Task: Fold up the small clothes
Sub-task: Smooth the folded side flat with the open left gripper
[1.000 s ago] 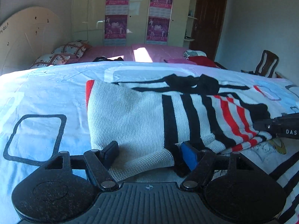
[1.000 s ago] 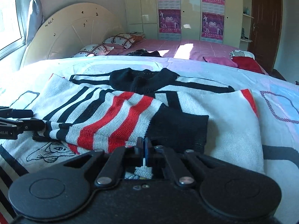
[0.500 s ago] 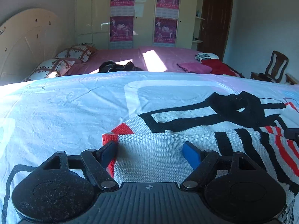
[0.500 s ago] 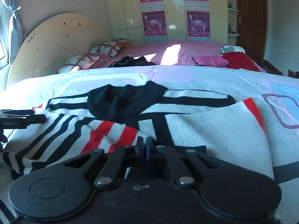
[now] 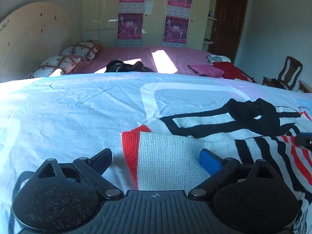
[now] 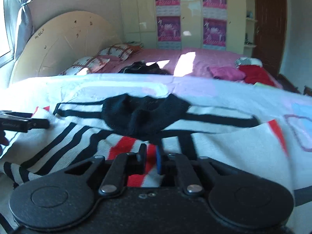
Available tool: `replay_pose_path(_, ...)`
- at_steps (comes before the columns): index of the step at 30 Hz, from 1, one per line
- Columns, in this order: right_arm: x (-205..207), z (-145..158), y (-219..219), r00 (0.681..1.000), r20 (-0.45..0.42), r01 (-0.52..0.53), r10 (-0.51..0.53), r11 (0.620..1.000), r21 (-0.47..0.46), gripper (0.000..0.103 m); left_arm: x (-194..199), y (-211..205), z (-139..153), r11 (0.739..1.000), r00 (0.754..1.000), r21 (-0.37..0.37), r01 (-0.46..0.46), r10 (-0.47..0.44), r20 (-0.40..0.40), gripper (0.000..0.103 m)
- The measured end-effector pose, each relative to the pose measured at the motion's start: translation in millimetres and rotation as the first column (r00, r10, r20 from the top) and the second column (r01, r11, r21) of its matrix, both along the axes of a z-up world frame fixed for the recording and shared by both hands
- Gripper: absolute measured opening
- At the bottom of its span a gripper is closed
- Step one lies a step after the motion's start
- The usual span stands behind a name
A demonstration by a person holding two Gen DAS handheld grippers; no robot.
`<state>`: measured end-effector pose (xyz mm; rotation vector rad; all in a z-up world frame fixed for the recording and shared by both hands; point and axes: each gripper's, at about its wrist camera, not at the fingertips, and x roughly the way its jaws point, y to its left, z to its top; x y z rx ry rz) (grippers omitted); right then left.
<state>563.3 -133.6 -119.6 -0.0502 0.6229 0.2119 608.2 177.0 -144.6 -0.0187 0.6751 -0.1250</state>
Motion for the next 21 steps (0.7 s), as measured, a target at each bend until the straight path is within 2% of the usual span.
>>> replay_pose_path(1,-7,5,-11,0.999,0.027,0.025,-0.026,1.000,0.018,0.027,-11,1,4,1.000,1.000,-0.006,0.016,-0.016,0.015,0.095)
replay_pose_path(2,-12,9,-28,0.998,0.029,0.058,-0.060,0.997,0.055,0.026,-20,2,7,1.000,0.999,-0.017,0.021,-0.021,0.027,0.094)
replay_pose_path(3,-13,10,-46,0.995,0.005,0.100,-0.101,0.991,0.092,0.024,-26,2,9,0.999,0.999,-0.023,0.022,-0.021,0.031,0.089)
replay_pose_path(5,-12,6,-67,0.988,-0.036,0.153,-0.150,0.981,0.121,0.023,-30,2,7,0.999,1.000,-0.045,0.018,-0.018,0.012,0.083)
replay_pose_path(7,-7,-2,-80,0.984,-0.098,0.168,-0.151,0.968,0.189,0.024,-26,-1,-4,0.999,0.999,-0.046,0.012,-0.013,-0.033,0.082)
replay_pose_path(9,-3,-6,-84,0.982,-0.137,0.160,-0.131,0.959,0.232,0.026,-29,-2,-11,0.998,1.000,-0.056,-0.005,0.004,-0.018,0.082)
replay_pose_path(12,-3,-6,-82,0.978,-0.165,0.161,-0.128,0.966,0.203,0.024,-29,-2,-11,0.998,1.000,-0.057,-0.005,0.004,-0.018,0.082)
replay_pose_path(17,-17,2,-88,0.976,-0.182,0.164,-0.120,0.954,0.250,0.024,-30,-1,-12,0.999,1.000,-0.053,-0.006,0.005,-0.015,0.082)
replay_pose_path(19,-17,-1,-85,0.976,-0.188,0.153,-0.108,0.958,0.243,0.025,-31,-2,-13,0.999,1.000,-0.053,-0.010,0.009,-0.009,0.082)
replay_pose_path(20,-17,-3,-84,0.977,-0.184,0.154,-0.112,0.960,0.235,0.023,-31,-3,-13,0.999,1.000,-0.050,-0.011,0.011,-0.007,0.082)
replay_pose_path(21,-16,-3,-84,0.978,-0.171,0.155,-0.116,0.958,0.241,0.016,-32,-3,-13,0.999,1.000,-0.049,-0.012,0.012,-0.006,0.082)
